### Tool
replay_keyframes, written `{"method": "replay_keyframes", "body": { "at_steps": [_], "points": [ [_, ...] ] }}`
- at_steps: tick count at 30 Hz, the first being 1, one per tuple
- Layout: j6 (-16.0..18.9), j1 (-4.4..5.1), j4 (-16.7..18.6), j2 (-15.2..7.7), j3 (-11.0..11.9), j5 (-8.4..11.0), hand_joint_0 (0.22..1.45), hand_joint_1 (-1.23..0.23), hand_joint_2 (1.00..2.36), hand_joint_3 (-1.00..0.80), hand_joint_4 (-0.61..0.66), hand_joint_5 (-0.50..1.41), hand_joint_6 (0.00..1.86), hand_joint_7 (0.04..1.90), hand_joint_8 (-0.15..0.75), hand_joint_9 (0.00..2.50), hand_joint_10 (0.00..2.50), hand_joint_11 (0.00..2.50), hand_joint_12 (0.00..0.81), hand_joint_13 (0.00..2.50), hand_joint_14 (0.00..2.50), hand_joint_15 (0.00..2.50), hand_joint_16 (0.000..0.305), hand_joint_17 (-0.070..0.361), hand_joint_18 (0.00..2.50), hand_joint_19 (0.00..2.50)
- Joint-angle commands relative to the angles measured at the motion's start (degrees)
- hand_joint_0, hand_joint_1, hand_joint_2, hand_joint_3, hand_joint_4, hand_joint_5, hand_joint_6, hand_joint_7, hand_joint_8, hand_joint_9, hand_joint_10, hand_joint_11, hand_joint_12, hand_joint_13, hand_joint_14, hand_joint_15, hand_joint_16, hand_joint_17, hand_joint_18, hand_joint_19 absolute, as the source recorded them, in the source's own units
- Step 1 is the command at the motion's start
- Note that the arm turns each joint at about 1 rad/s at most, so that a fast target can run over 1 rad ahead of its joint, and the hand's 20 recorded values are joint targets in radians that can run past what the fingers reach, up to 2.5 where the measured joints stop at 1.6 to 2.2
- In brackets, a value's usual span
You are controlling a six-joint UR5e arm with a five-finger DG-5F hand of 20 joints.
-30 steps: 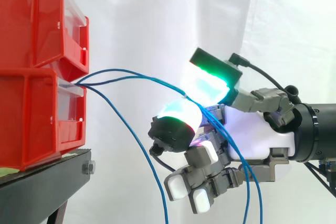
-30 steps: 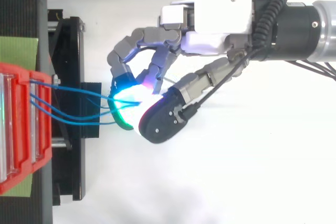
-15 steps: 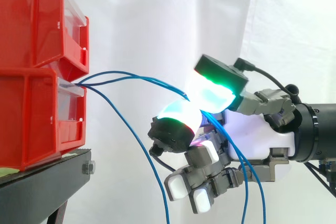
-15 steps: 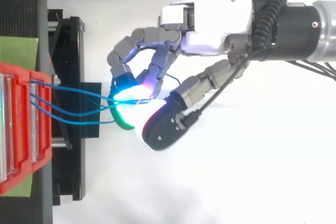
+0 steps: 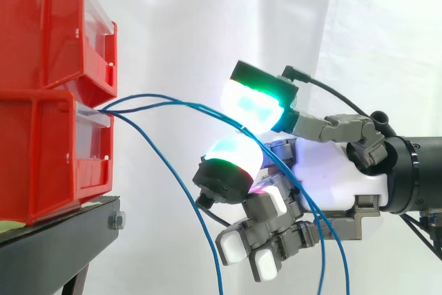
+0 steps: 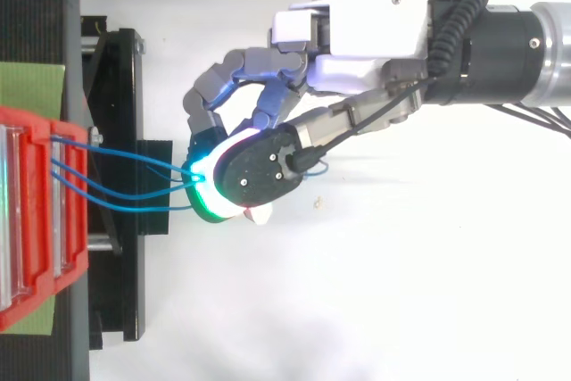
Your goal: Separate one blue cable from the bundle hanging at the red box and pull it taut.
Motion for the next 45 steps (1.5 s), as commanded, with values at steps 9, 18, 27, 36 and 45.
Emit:
{"method": "replay_keyframes", "body": {
  "at_steps": [9,18,27,36,45],
  "points": [
    [0.00,0.02,0.00,-0.07,0.01,0.09,0.64,-0.83,1.02,-0.25,0.18,-0.20,0.88,1.23,0.385,0.99,0.02,0.76,0.391,0.83,0.02,0.47,0.051,0.115,0.86,0.53],
    [0.00,0.20,0.00,0.02,0.01,0.09,0.76,-0.92,1.00,-0.50,0.15,-0.19,0.89,1.23,0.382,1.01,0.02,0.78,0.382,0.85,0.02,0.46,0.051,0.114,0.90,0.51],
    [0.00,0.20,0.00,0.02,0.01,0.09,0.68,-0.89,1.00,-0.50,0.19,-0.17,0.88,1.25,0.383,1.03,0.02,0.78,0.379,0.87,0.02,0.47,0.050,0.113,0.91,0.52],
    [0.00,0.20,0.00,-0.07,0.01,0.09,0.51,-0.56,1.00,-0.50,0.22,-0.17,0.85,1.16,0.403,1.06,0.02,0.76,0.404,0.87,0.02,0.48,0.055,0.124,0.92,0.54],
    [0.00,0.28,0.00,0.02,0.01,0.09,0.62,-0.63,1.00,-0.44,0.19,-0.16,0.85,1.23,0.401,1.07,0.02,0.77,0.385,0.85,0.02,0.49,0.050,0.113,0.86,0.56]
  ]
}}
